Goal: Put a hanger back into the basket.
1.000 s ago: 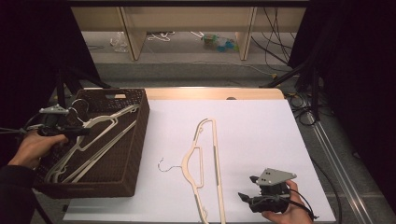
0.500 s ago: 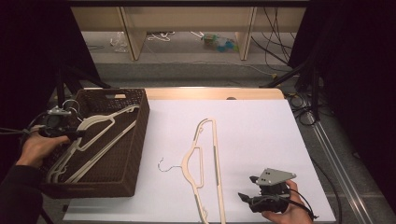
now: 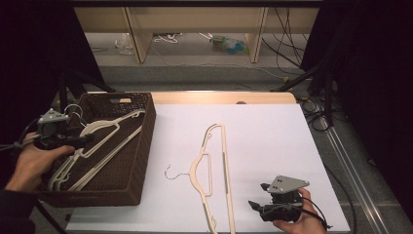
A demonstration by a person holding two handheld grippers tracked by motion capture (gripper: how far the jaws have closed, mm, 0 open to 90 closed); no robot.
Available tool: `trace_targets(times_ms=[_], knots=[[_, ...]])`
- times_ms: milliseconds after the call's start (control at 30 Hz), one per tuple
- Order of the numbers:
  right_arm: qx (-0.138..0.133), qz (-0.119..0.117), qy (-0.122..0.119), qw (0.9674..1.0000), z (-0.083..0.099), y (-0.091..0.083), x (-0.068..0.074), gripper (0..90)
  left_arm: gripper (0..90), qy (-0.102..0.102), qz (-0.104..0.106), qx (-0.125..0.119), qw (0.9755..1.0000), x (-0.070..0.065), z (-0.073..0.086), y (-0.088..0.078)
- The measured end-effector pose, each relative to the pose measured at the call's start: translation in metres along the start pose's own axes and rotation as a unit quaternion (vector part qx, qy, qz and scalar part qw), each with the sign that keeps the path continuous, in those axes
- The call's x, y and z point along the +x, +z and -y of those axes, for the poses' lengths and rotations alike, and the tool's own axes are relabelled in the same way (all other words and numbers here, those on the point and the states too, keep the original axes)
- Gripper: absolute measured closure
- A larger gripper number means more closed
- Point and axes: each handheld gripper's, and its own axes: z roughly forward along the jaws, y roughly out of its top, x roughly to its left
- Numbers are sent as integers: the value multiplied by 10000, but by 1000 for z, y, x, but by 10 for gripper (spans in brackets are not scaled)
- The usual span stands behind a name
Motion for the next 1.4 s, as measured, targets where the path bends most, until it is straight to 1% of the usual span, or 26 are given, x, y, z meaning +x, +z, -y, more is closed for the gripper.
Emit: trace_targets(times_ms=[33,67,133,200,267,300,367,400,467,500,567,600,700,800,833,867,967,1000,1033,1067,1100,1167,1200,1333,1367,1400], knots=[[-12,8,12,10000,0,0,0,322,373,-205,151,-217,9994,-10,0,-2],[-16,2,14,10000,0,0,0,322,366,-266,383,-366,9982,-19,0,-5],[-55,-9,41,10000,0,1,0,320,364,-361,828,-614,9940,-37,1,-10],[-62,3,73,10000,0,2,0,310,344,-279,1102,-800,9903,-57,3,-14],[-70,1,100,9999,0,2,0,304,336,-246,1470,-946,9843,-79,6,-16],[-99,9,109,9999,0,3,1,302,330,-171,1576,-967,9826,-85,7,-16],[-115,33,177,9998,-1,3,1,299,323,-150,1665,-1150,9792,-104,10,-14],[-176,54,101,9998,-1,4,-1,290,324,-195,1725,-1160,9780,-113,12,-13],[-200,76,276,9994,-1,4,0,282,315,-39,1848,-1290,9743,-129,16,-9],[-251,113,309,9991,-1,5,-1,275,306,-19,1841,-1321,9740,-134,17,-8],[-291,120,379,9988,-1,5,-2,270,290,91,1971,-1372,9707,-146,20,-4],[-341,145,347,9987,0,6,-2,265,282,1,2061,-1382,9687,-153,23,-2],[-401,138,472,9980,0,6,-3,257,251,76,2319,-1365,9631,-168,32,6],[-449,148,552,9974,0,6,-4,237,228,149,2472,-1283,9603,-179,40,12],[-480,157,544,9972,0,6,-5,236,224,175,2480,-1269,9603,-180,41,13],[-514,174,498,9973,0,7,-5,236,214,196,2530,-1292,9586,-181,44,16],[-505,213,587,9968,0,6,-5,235,187,139,2466,-1319,9600,-183,51,20],[-501,214,596,9967,0,6,-5,234,188,126,2471,-1387,9589,-184,54,21],[-507,209,599,9967,0,6,-5,234,190,71,2399,-1424,9603,-185,57,22],[-476,221,600,9968,0,5,-5,234,190,104,2300,-1428,9626,-187,60,23],[-505,190,599,9967,0,6,-5,234,188,133,2282,-1409,9633,-188,61,23],[-503,178,560,9970,0,7,-5,234,185,139,2285,-1424,9630,-190,65,25],[-487,189,581,9969,0,7,-5,234,185,129,2330,-1448,9616,-191,66,26],[-501,203,558,9970,-1,8,-4,234,184,224,2288,-1412,9629,-194,73,27],[-499,191,544,9971,-2,8,-4,234,184,224,2300,-1462,9619,-195,74,28],[-469,207,551,9972,-2,9,-5,233,184,282,2203,-1421,9646,-196,75,28]])
